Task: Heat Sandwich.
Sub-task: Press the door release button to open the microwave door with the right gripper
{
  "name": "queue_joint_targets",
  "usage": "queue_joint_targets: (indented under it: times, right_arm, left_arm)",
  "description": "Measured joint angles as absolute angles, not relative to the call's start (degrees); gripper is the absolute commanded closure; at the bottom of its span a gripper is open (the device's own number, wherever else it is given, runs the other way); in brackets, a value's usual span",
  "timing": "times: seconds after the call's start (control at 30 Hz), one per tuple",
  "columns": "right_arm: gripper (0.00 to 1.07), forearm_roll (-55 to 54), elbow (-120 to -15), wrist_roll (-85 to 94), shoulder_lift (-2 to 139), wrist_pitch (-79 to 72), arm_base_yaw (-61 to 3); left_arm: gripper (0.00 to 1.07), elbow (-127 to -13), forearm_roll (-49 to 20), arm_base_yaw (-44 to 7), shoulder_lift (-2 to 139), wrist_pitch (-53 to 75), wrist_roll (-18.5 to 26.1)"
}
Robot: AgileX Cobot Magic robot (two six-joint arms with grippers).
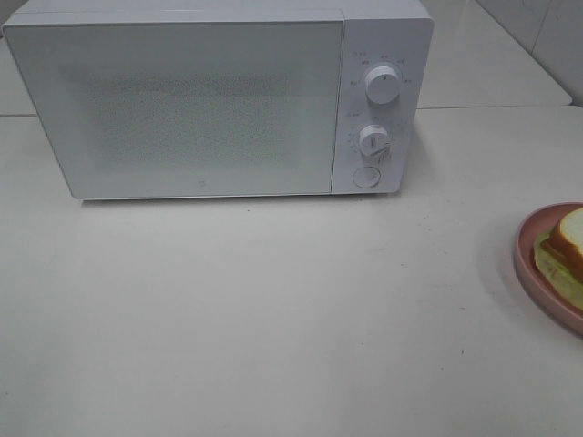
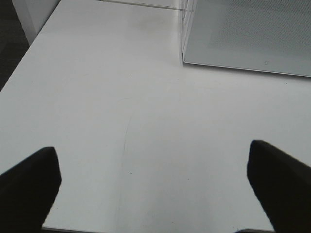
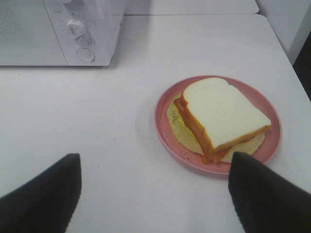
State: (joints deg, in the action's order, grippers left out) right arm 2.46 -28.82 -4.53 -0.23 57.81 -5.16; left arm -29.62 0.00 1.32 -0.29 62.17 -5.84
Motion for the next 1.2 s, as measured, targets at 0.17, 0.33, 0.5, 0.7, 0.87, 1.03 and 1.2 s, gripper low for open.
queue_joint_targets:
  times: [0.17,0.33,0.5,0.7,0.87,1.03,1.2]
  right_arm:
    - [0.32,2.5,-28.8,-4.5,-0.2,57.8,-5.2]
    - [0.32,2.5,-28.8,-4.5,-0.2,57.8,-5.2]
    - [0.32,2.5,-28.8,-4.5,-0.2,57.8,-5.2]
    - [0.31,2.6,-29.6,-4.5,0.9,55.4,-5.2]
    - [0.31,2.6,-29.8,-4.5,6.5,51.3,-5.2]
    - [0.31,2.6,-29.8,-4.5,11.6,46.9,-5.2]
    - [0.31,2.6,-29.8,-4.5,16.4,43.1,-5.2]
  left_arm:
    - [0.09,-29.6,0.0,1.3,-0.3,62.2,-5.8]
    - [0.09,-29.6,0.0,1.3,-0.3,62.2,-5.8]
    - [0.09,-29.6,0.0,1.3,-0.3,62.2,-5.8]
    - [0.09,-29.6,0.0,1.3,-0.3,62.2,-5.8]
    - [0.09,-29.6,0.0,1.3,-0.3,62.2,-5.8]
    - [0.09,-29.6,0.0,1.3,-0.3,62.2,-5.8]
    - [0.09,-29.6,0.0,1.3,-0.3,62.2,-5.8]
